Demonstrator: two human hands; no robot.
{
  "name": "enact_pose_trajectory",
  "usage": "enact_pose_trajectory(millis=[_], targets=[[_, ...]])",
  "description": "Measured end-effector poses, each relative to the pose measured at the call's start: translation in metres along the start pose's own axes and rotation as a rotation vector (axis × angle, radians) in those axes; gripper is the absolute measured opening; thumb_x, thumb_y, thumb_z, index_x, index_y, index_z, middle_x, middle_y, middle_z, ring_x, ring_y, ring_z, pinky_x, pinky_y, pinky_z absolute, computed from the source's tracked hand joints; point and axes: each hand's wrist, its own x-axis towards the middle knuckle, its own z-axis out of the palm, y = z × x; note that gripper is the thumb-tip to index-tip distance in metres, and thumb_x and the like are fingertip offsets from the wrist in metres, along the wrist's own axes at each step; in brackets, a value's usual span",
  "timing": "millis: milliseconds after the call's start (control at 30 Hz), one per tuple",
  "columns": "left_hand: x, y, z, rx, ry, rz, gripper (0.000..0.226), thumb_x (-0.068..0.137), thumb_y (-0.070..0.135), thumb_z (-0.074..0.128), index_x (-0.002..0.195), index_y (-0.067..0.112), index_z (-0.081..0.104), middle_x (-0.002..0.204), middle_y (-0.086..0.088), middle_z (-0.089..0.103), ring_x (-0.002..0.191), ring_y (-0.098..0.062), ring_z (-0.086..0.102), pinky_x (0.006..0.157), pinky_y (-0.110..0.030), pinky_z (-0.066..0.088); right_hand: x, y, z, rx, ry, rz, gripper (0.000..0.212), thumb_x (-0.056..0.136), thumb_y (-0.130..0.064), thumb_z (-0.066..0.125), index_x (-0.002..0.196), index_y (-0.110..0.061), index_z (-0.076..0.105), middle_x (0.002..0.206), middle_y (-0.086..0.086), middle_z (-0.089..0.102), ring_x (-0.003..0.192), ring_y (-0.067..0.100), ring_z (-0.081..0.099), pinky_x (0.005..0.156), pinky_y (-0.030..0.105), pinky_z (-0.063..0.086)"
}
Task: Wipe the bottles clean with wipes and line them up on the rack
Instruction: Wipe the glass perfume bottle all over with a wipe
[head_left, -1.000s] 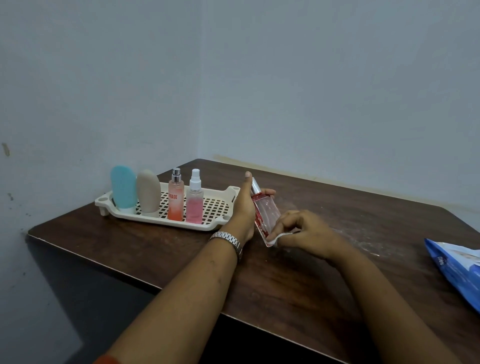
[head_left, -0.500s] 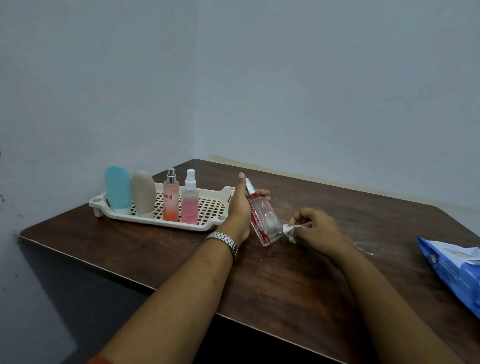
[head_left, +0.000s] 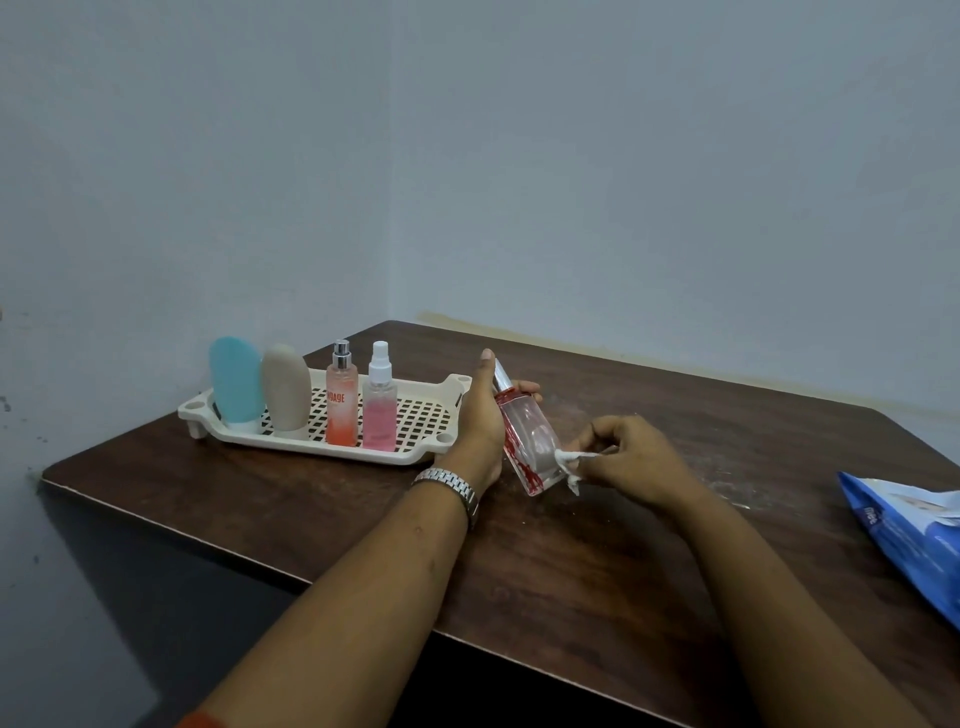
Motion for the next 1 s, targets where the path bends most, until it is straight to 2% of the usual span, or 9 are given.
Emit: enact_pose_trajectory(millis=[167,267,367,433,500,567,767,900,1000], targets=[[-0.002,0.000,0.000,-0.003,-0.001,-0.005,0.067,0.096,0.058,0.035,0.072,0.004,0.066,0.073,-0.011,0.065,0.067,-0.022,0.060,0.075,-0.035,0.050,0.002,0.005,0.003,-0.141,0.084,0.030,0.017,0.082,-0.007,0.067,0.070,-0.018,0.061,0.078,0.001,0.064,0.070,0.011,0.056,0.059,0.022,0.043],[0.000,-0.001,0.000,-0.004,-0.002,-0.004,0.067,0.095,0.059,0.035,0.070,0.005,0.067,0.072,-0.012,0.066,0.067,-0.023,0.059,0.077,-0.036,0.048,-0.004,-0.004,-0.004,0.081,-0.151,-0.040,0.006,0.076,-0.009,0.074,0.074,-0.007,0.069,0.073,0.001,0.069,0.071,0.008,0.063,0.064,0.016,0.050],[0.002,-0.002,-0.001,-0.013,-0.004,-0.006,0.067,0.095,0.059,0.036,0.069,0.005,0.068,0.072,-0.012,0.066,0.069,-0.023,0.060,0.079,-0.037,0.048,-0.006,-0.006,-0.007,0.139,-0.272,-0.046,0.009,0.072,-0.007,0.077,0.077,-0.001,0.072,0.077,0.009,0.073,0.078,0.022,0.069,0.076,0.029,0.057],[0.001,-0.001,-0.001,-0.001,-0.008,0.000,0.067,0.095,0.059,0.036,0.071,0.005,0.068,0.073,-0.012,0.067,0.070,-0.023,0.060,0.079,-0.037,0.049,-0.004,-0.003,-0.008,0.106,-0.196,-0.025,0.007,0.073,-0.004,0.075,0.076,-0.001,0.071,0.075,0.008,0.072,0.074,0.020,0.068,0.069,0.021,0.055],[-0.002,0.000,0.000,0.002,-0.019,0.004,0.067,0.096,0.058,0.035,0.072,0.004,0.067,0.072,-0.011,0.065,0.067,-0.022,0.060,0.075,-0.034,0.050,-0.001,0.002,-0.006,-0.033,-0.042,-0.009,0.008,0.076,-0.002,0.071,0.073,-0.008,0.068,0.071,0.000,0.066,0.066,0.011,0.060,0.053,0.005,0.043],[-0.003,0.001,0.001,-0.012,-0.037,-0.017,0.068,0.096,0.058,0.035,0.073,0.003,0.066,0.071,-0.011,0.065,0.065,-0.021,0.060,0.070,-0.032,0.050,0.002,0.005,-0.002,-0.116,0.102,-0.001,0.016,0.079,0.000,0.067,0.072,-0.015,0.065,0.071,-0.006,0.061,0.064,0.007,0.054,0.045,0.004,0.036],[-0.003,0.003,-0.001,-0.033,-0.079,-0.048,0.070,0.092,0.063,0.035,0.076,0.002,0.066,0.073,-0.012,0.064,0.064,-0.023,0.060,0.067,-0.032,0.050,0.005,0.000,0.013,0.082,0.084,-0.112,0.005,0.081,-0.014,0.071,0.084,-0.018,0.071,0.086,-0.002,0.069,0.077,0.013,0.061,0.061,0.022,0.048],[-0.006,0.004,0.002,-0.049,-0.201,-0.064,0.071,0.092,0.062,0.036,0.082,-0.001,0.067,0.079,-0.016,0.064,0.069,-0.026,0.060,0.073,-0.035,0.049,0.008,0.001,0.016,0.094,0.260,-0.112,0.014,0.083,-0.011,0.067,0.082,-0.026,0.067,0.082,-0.008,0.065,0.072,0.005,0.056,0.057,0.016,0.041],[-0.009,0.002,0.005,-0.042,-0.325,-0.061,0.071,0.089,0.061,0.043,0.091,-0.006,0.067,0.096,-0.028,0.063,0.088,-0.036,0.062,0.091,-0.049,0.049,0.006,-0.003,0.017,0.190,0.444,-0.214,0.017,0.082,-0.010,0.069,0.086,-0.026,0.067,0.085,-0.013,0.064,0.079,-0.002,0.057,0.061,0.009,0.045]])
